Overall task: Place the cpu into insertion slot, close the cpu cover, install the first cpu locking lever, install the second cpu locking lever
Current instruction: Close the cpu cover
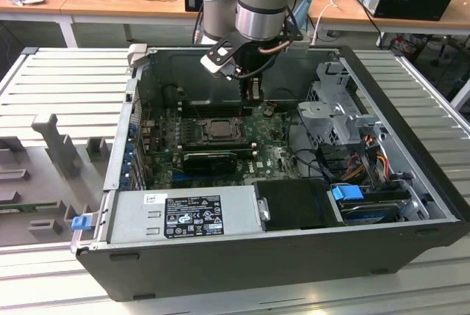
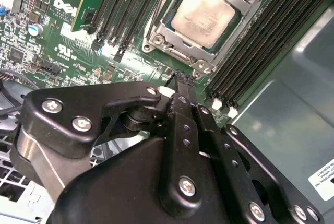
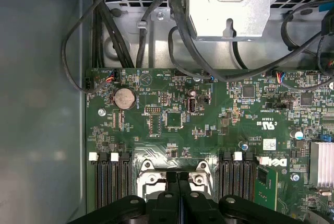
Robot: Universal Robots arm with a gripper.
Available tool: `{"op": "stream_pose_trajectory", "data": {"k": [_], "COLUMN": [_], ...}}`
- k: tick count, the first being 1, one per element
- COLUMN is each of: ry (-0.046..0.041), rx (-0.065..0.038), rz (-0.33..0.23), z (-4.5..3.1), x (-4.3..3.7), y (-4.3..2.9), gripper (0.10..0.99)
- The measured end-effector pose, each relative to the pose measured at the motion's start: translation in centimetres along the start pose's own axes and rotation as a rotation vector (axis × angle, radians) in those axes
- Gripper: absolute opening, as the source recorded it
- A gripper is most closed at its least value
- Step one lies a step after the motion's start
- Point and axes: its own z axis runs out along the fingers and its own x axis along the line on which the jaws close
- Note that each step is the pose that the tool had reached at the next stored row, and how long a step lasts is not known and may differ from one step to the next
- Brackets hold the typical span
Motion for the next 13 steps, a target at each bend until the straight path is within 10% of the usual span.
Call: {"op": "stream_pose_trajectory", "data": {"k": [13], "ry": [-0.0001], "rx": [0.0], "rz": [0.0], "z": [0.26], "x": [0.0], "y": [-0.6], "gripper": [0.106]}}
